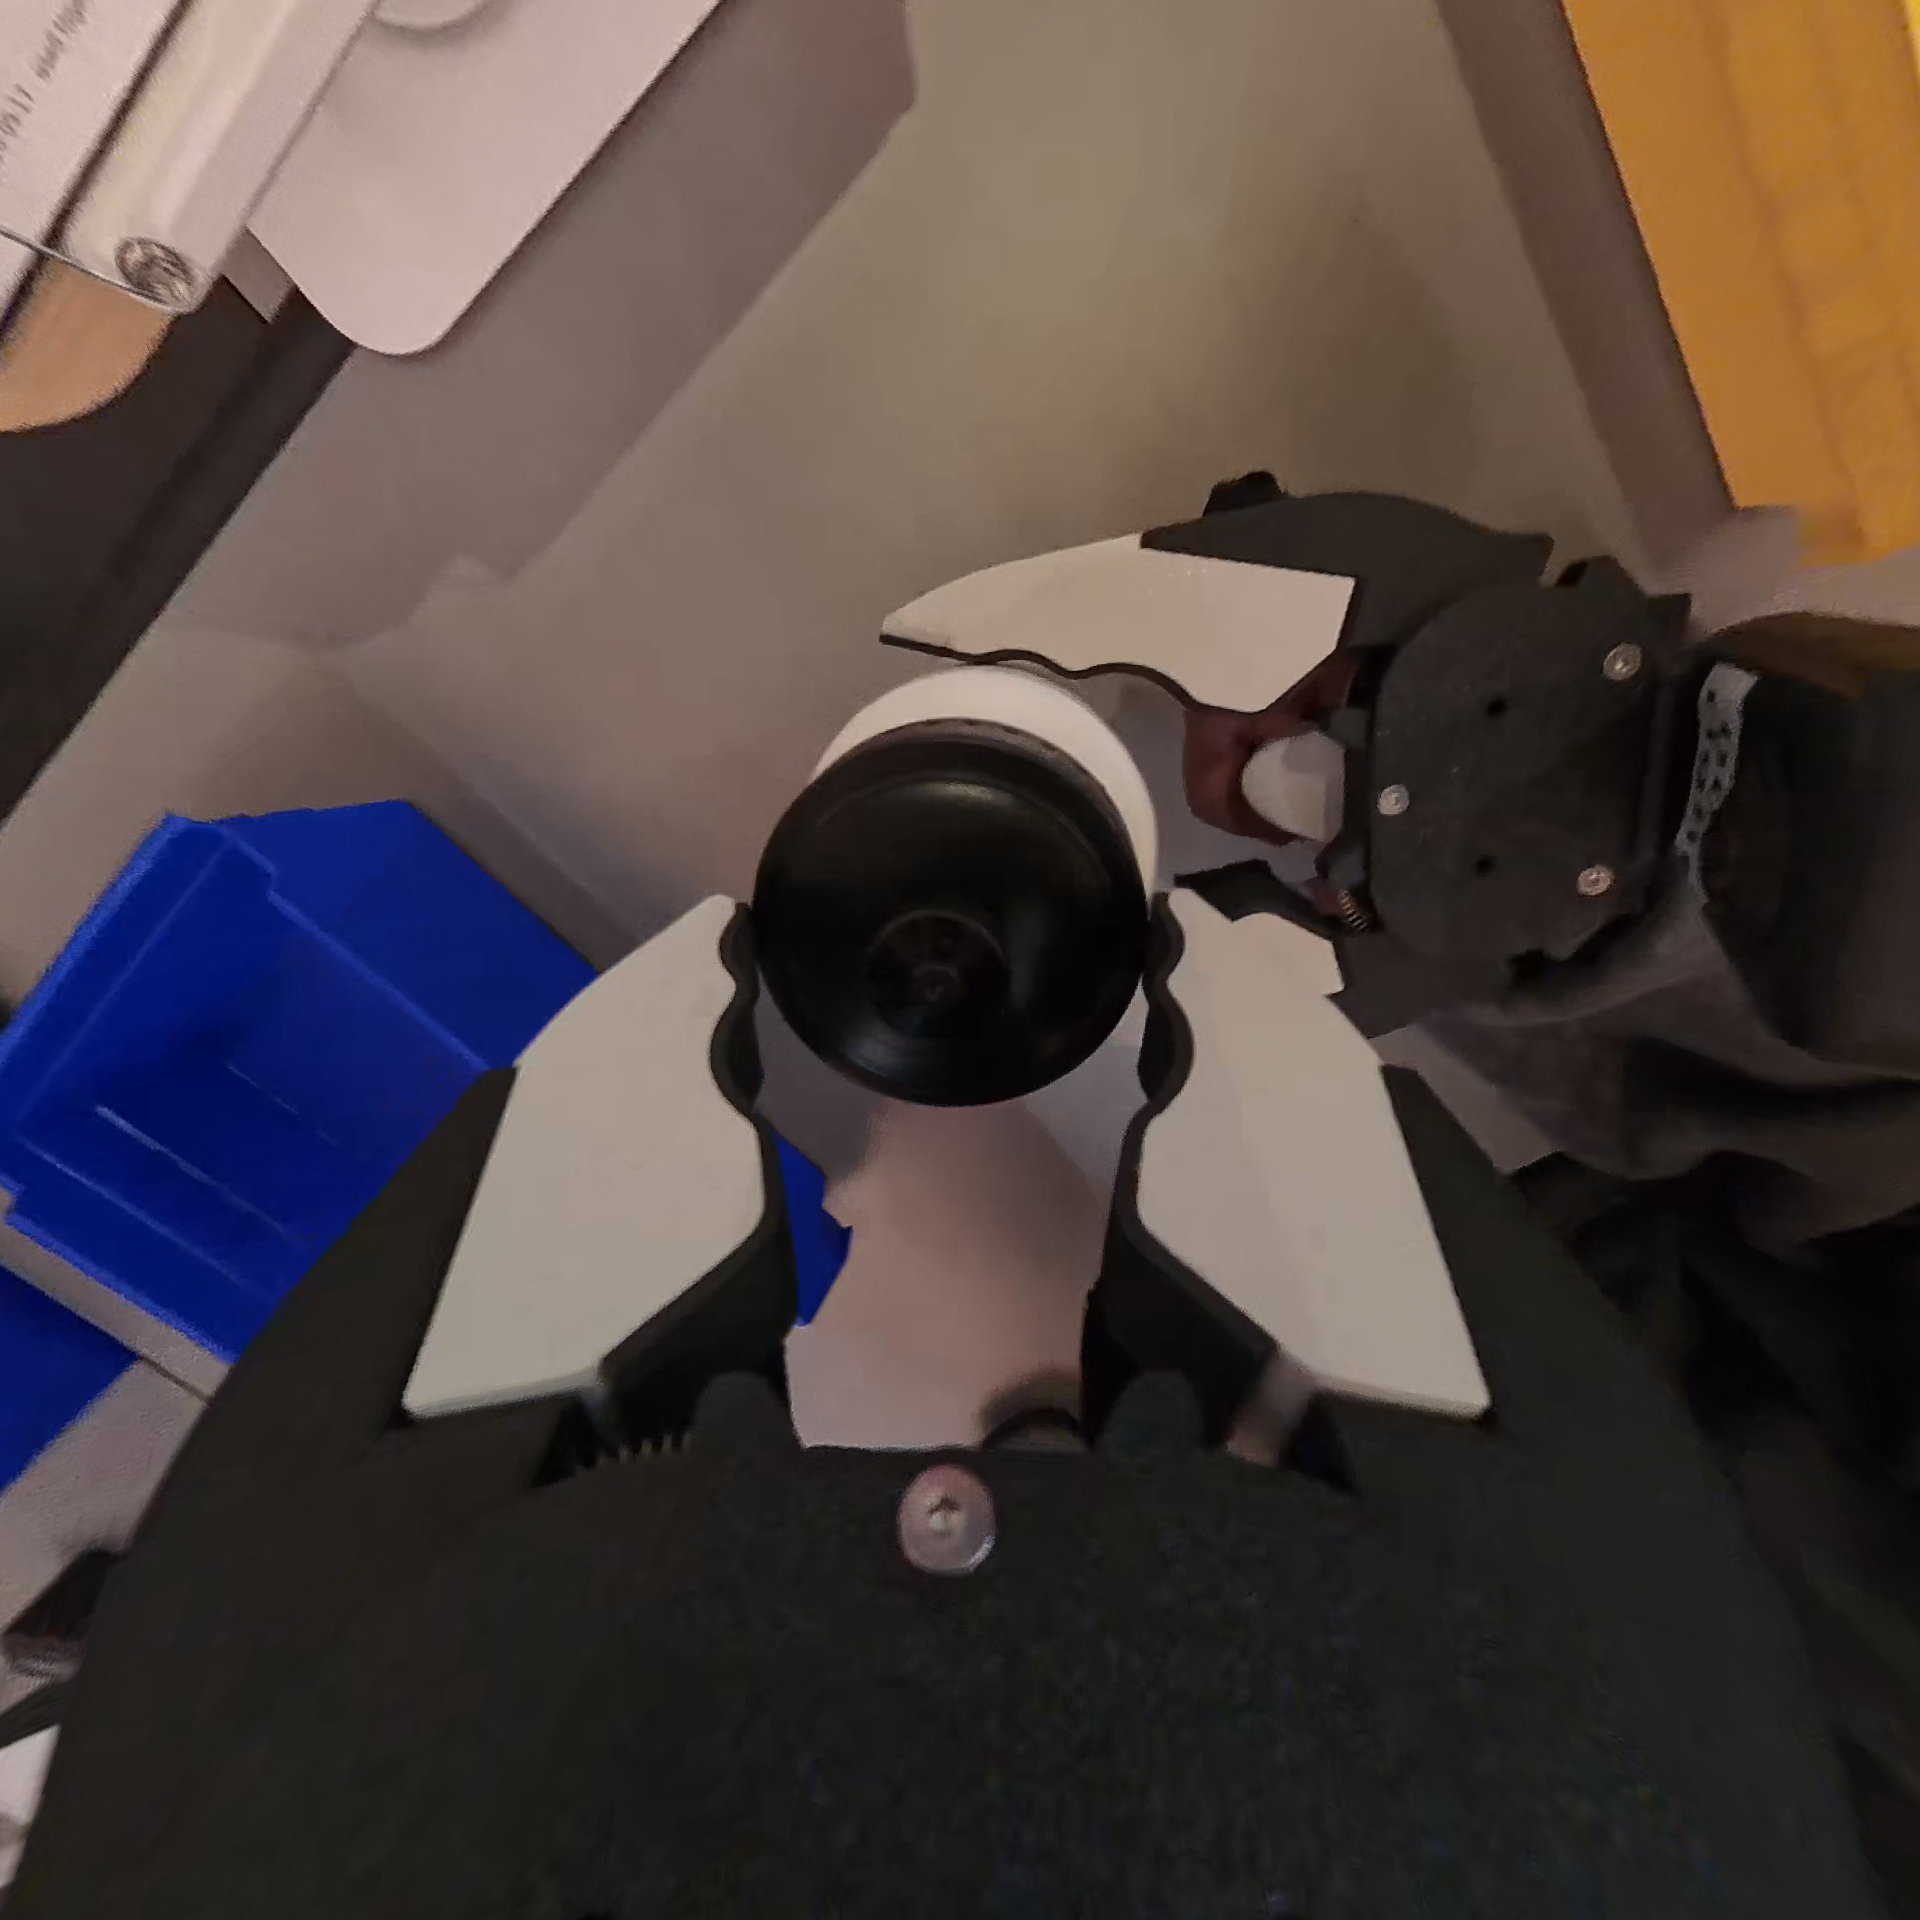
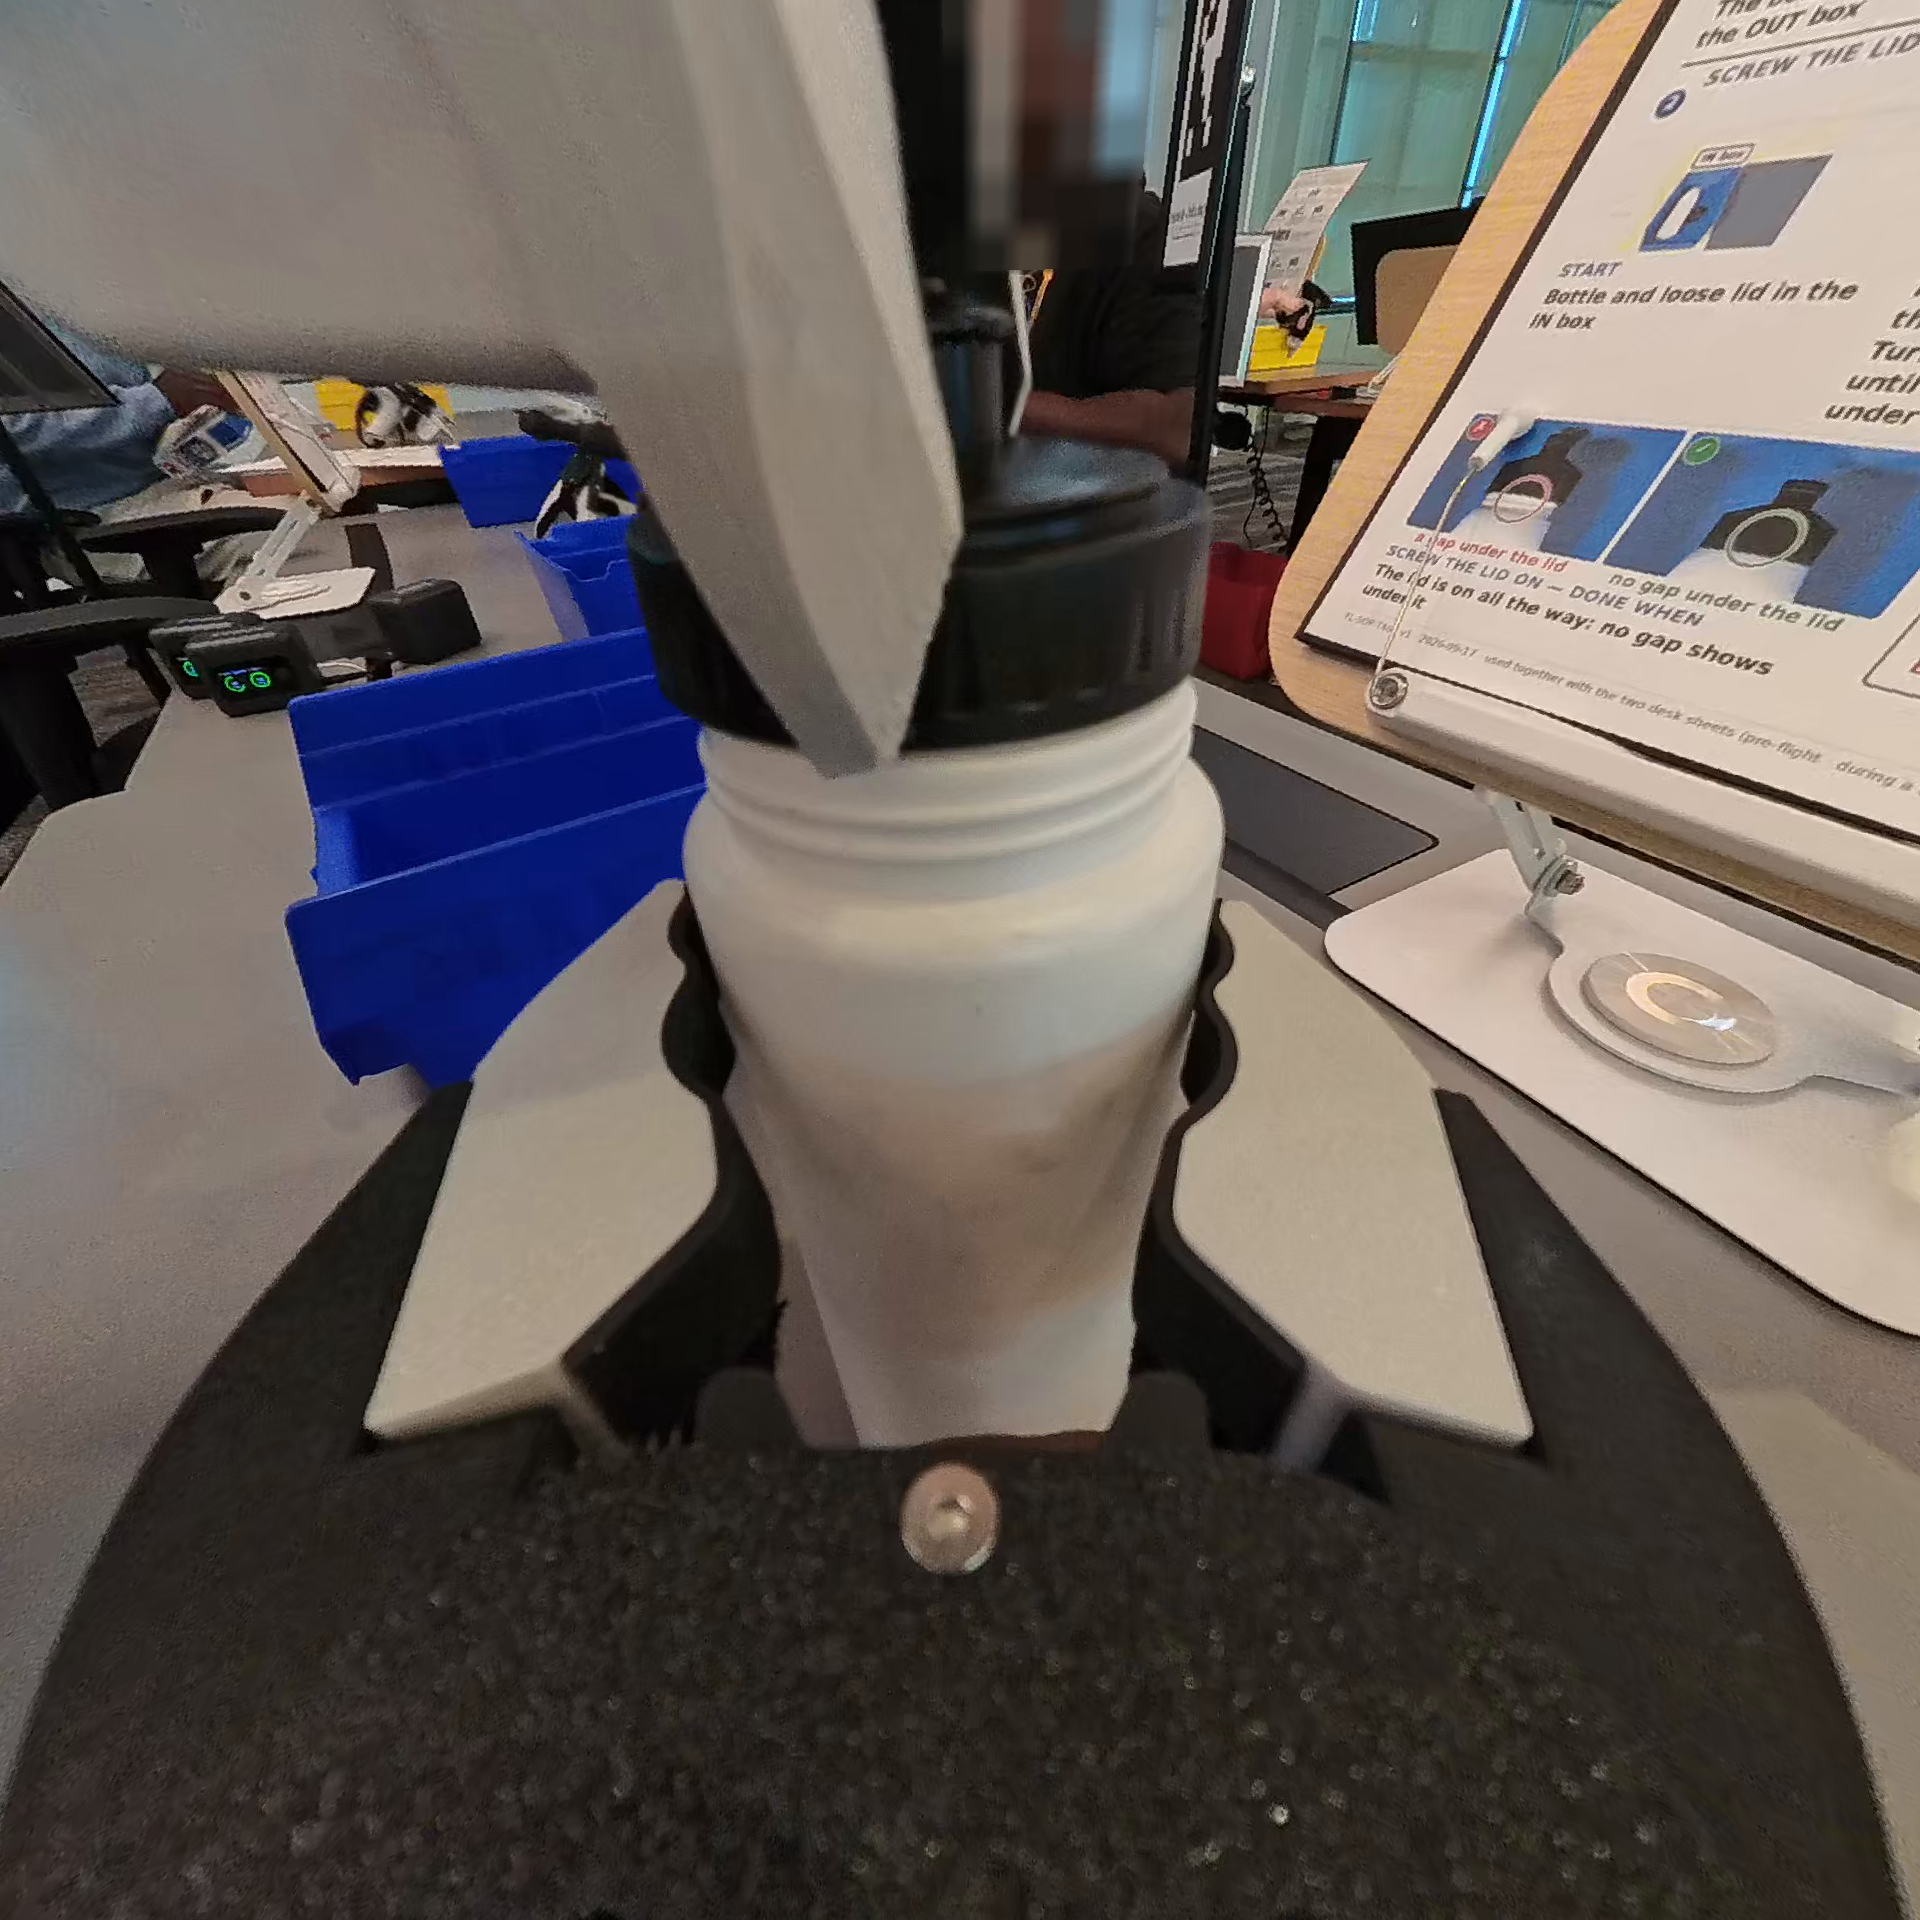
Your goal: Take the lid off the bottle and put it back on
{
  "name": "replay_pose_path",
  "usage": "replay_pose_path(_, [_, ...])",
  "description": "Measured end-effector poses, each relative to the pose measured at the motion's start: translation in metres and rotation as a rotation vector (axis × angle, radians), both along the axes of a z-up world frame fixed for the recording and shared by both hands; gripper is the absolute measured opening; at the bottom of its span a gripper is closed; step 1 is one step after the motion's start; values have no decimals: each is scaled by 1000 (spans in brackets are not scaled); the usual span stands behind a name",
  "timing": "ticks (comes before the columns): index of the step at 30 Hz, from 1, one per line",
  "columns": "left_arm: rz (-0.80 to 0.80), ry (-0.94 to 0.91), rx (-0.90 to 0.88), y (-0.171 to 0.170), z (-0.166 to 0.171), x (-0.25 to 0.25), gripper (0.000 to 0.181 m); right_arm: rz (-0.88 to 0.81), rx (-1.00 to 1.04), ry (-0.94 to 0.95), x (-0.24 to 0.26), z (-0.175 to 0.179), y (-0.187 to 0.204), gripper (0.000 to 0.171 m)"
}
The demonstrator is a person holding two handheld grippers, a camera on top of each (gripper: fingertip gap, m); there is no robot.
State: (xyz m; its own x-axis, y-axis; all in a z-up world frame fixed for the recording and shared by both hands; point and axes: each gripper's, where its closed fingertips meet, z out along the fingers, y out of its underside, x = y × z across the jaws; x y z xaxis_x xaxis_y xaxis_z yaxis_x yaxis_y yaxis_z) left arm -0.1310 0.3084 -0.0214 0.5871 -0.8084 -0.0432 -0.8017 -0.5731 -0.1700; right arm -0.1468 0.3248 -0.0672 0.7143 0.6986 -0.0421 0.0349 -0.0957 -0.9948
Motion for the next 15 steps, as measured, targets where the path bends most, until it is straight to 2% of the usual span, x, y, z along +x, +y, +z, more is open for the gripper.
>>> replay_pose_path(15, [119, 29, -24, 0, -5, 0, 71, -2, -4, -3, -1, 0, 2, 87])
